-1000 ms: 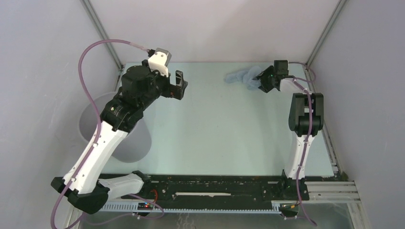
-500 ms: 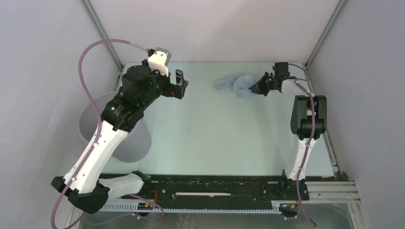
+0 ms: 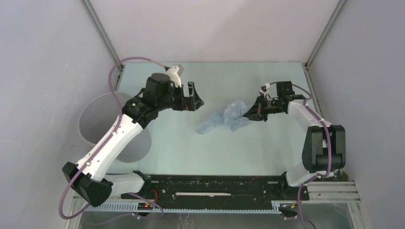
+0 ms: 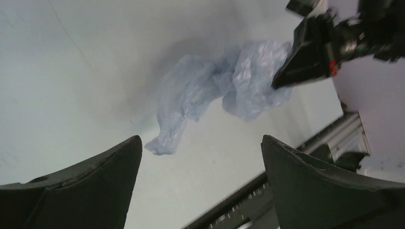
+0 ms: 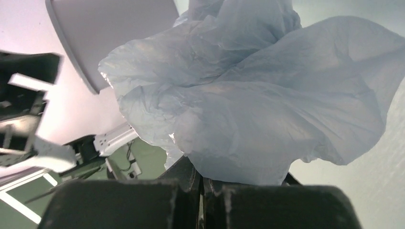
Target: Put the trash bags into the trash bin
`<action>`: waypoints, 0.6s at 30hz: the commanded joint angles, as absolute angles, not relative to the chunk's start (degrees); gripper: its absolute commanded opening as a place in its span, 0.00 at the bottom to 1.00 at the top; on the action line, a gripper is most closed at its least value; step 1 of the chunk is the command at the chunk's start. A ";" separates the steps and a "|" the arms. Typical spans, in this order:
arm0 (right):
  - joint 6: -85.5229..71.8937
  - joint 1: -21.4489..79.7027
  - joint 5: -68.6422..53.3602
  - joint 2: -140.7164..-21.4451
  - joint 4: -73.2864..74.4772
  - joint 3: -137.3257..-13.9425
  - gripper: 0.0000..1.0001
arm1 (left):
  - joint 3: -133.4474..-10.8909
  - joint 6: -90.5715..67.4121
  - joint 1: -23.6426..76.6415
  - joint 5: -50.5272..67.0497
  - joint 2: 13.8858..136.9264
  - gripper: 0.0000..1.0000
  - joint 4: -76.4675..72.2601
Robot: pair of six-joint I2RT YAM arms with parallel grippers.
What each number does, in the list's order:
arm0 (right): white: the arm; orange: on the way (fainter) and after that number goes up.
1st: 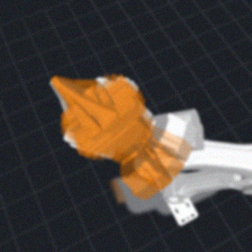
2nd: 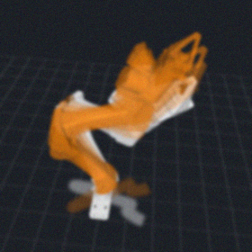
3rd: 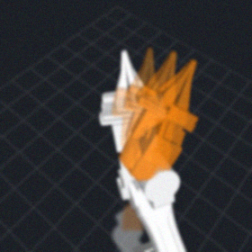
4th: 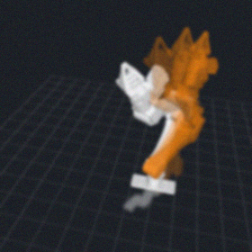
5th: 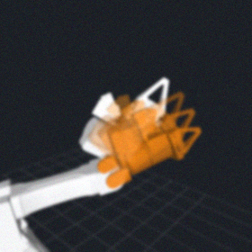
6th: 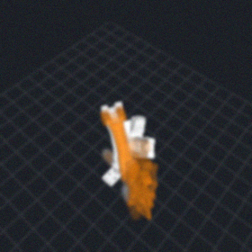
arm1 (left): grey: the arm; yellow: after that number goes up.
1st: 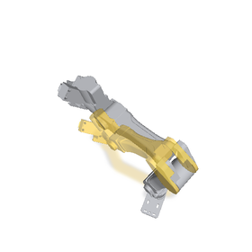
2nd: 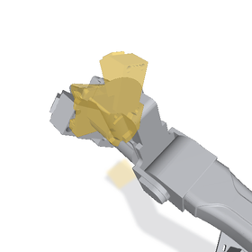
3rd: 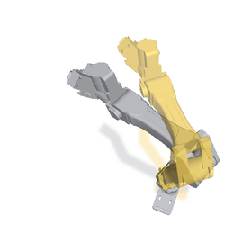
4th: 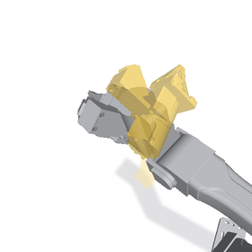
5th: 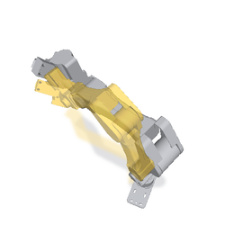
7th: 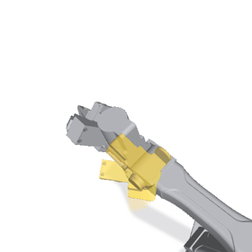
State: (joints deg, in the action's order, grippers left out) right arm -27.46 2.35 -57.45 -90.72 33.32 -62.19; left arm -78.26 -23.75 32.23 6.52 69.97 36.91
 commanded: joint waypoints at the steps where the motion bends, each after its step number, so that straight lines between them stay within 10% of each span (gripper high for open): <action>1: -23.17 0.97 -64.55 -87.64 38.38 -59.50 0.00 | -68.72 -32.44 35.26 12.84 67.55 1.00 31.96; 7: -18.86 0.44 -63.44 -89.44 44.37 -58.92 0.00 | -63.45 -34.07 40.79 10.21 71.80 0.77 35.05; 18: -20.25 -1.89 -62.97 -90.92 42.19 -57.97 0.00 | -54.58 -36.13 41.89 12.03 81.72 0.67 23.38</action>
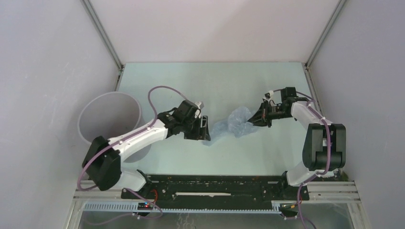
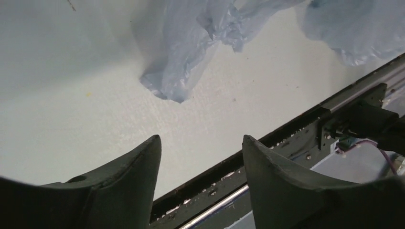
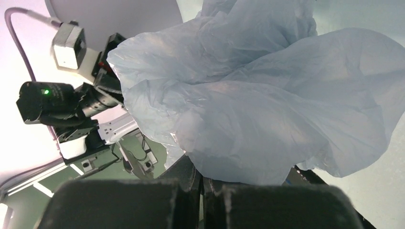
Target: Put the trash bags into the trash bin
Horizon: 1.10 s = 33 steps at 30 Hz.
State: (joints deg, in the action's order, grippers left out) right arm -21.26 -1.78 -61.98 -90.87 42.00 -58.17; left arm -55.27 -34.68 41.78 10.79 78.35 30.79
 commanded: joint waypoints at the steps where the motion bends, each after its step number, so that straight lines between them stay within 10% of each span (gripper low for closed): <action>1: -20.30 -1.86 -63.11 -90.91 42.06 -57.88 0.00 | -54.58 -36.19 41.90 11.75 83.21 0.67 22.49; 15: -20.54 -1.87 -62.18 -87.81 41.55 -55.58 0.00 | -54.27 -34.53 41.85 12.61 95.42 0.52 14.78; 23: -19.98 -2.11 -57.60 -85.81 42.39 -55.02 0.01 | -55.33 -31.33 41.84 9.20 92.67 0.10 17.74; 33: -19.60 -2.20 -37.22 -82.62 47.56 -56.99 0.39 | -54.21 -25.49 41.88 10.86 71.78 0.00 27.73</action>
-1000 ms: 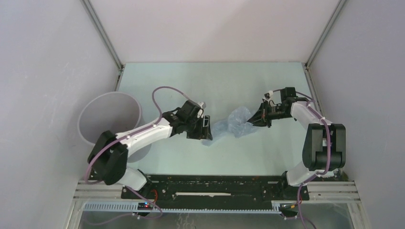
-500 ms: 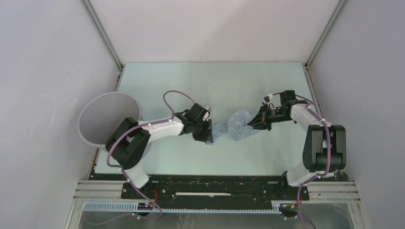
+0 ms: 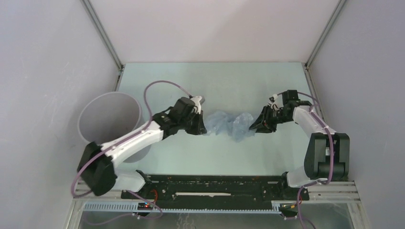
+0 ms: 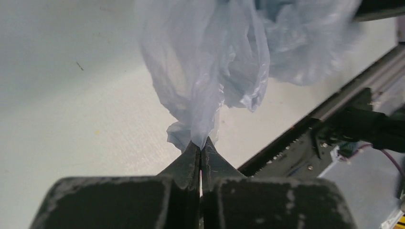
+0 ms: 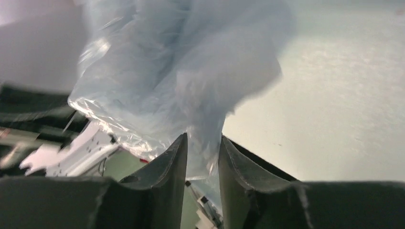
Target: Put the trash bags into the trash bin
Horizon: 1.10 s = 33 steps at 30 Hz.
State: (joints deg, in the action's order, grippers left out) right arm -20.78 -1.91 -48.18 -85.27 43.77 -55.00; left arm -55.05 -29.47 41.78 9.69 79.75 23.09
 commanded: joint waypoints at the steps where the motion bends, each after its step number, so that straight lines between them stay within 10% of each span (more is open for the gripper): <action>1: -19.46 -2.20 -34.68 -81.89 48.34 -57.66 0.42 | -54.61 -25.23 41.88 11.10 69.99 0.00 29.02; 16: -22.89 16.47 -21.18 -70.24 56.71 -71.07 0.70 | -61.46 -41.95 38.55 21.98 65.00 0.00 28.13; 33: -61.65 37.09 -18.64 -64.28 13.84 -51.54 0.70 | -51.18 -78.01 32.86 30.16 63.55 0.00 -4.41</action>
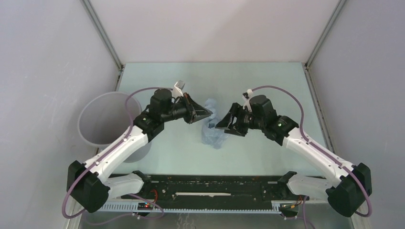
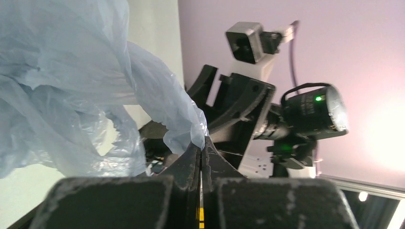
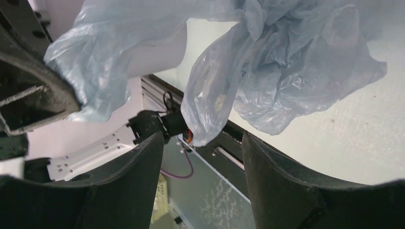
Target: Put the trash bags into the trash bin
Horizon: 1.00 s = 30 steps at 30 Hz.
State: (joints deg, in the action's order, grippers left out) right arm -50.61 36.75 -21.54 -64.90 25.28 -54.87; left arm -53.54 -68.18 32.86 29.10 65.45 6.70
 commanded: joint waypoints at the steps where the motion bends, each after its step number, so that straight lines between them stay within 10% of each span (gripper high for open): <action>1: -61.92 37.22 -19.08 -64.83 13.02 -51.09 0.70 | -51.12 -78.31 32.92 29.59 63.52 0.00 -4.59; 30: -60.69 34.21 -14.90 -63.26 12.91 -46.41 0.61 | -50.56 -80.06 34.37 25.80 62.49 0.00 -6.50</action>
